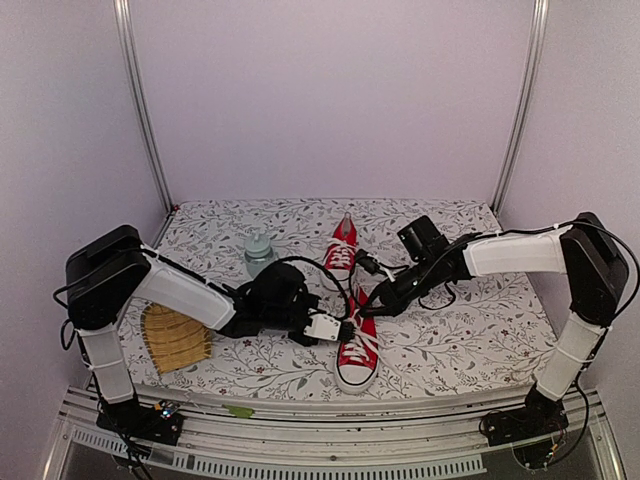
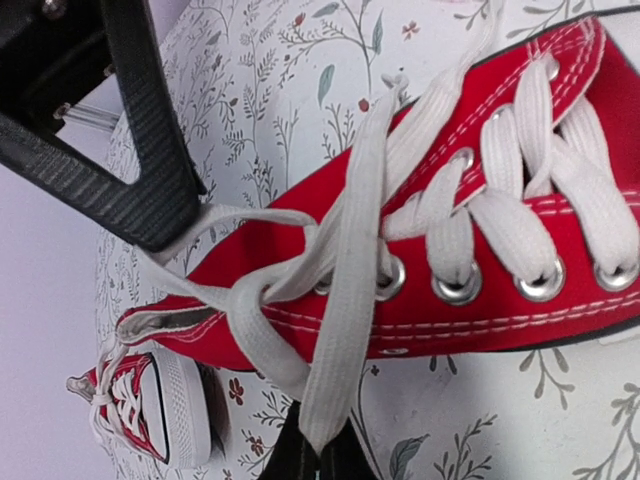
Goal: Tie the shoes
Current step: Cross the half-tied shoelace with the shoelace loop.
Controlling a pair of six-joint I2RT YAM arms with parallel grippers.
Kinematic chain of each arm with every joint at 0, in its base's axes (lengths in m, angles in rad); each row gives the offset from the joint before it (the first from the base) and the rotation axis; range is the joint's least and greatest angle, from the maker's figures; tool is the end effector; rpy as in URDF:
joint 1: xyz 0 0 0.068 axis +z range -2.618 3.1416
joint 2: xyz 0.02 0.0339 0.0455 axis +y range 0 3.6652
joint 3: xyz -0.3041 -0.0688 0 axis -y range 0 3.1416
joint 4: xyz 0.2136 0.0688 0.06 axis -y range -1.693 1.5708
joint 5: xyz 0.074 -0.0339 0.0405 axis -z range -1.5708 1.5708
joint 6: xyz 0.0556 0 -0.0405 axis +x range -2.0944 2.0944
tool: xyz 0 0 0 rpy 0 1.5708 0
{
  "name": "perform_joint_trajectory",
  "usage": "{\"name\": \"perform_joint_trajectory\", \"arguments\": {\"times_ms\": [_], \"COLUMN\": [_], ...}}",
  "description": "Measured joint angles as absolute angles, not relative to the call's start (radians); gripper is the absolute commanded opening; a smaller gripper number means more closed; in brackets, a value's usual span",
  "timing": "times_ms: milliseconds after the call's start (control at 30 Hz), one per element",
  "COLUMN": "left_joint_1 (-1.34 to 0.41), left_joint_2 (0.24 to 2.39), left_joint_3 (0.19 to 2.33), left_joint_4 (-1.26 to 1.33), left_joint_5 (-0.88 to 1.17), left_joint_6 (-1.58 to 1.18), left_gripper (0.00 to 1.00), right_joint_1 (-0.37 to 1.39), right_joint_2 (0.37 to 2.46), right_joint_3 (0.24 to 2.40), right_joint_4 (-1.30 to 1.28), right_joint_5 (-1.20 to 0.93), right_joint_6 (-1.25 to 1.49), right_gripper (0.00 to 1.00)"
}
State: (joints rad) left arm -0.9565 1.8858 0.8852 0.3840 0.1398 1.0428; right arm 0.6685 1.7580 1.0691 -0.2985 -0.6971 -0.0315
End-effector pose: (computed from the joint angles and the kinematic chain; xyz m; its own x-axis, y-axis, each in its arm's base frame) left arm 0.2158 -0.3193 0.1806 0.5877 0.6509 -0.4806 0.7286 -0.1674 0.6641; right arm 0.2477 0.2411 0.2255 -0.6309 -0.5291 -0.5675 -0.7730 0.3660 0.5182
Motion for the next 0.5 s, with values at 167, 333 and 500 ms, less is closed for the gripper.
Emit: {"name": "perform_joint_trajectory", "arguments": {"times_ms": [167, 333, 500], "left_joint_1": [-0.965, -0.97, -0.97], "left_joint_2": [1.885, 1.85, 1.784], "left_joint_3": [0.887, 0.899, 0.91], "left_joint_4": [0.371, 0.302, 0.271], "left_joint_5": [0.147, 0.213, 0.316], "left_joint_6": [1.031, 0.979, 0.896], "left_gripper": [0.46, 0.69, 0.74], "right_joint_1": [0.669, 0.669, 0.669], "right_joint_2": [1.745, 1.744, 1.744], "right_joint_3": [1.061, 1.059, 1.059], "right_joint_4": [-0.3, -0.309, -0.311], "right_joint_5": [-0.691, -0.691, -0.691], "right_joint_6": [-0.032, -0.043, -0.052], "right_gripper": [0.01, 0.01, 0.01]}}
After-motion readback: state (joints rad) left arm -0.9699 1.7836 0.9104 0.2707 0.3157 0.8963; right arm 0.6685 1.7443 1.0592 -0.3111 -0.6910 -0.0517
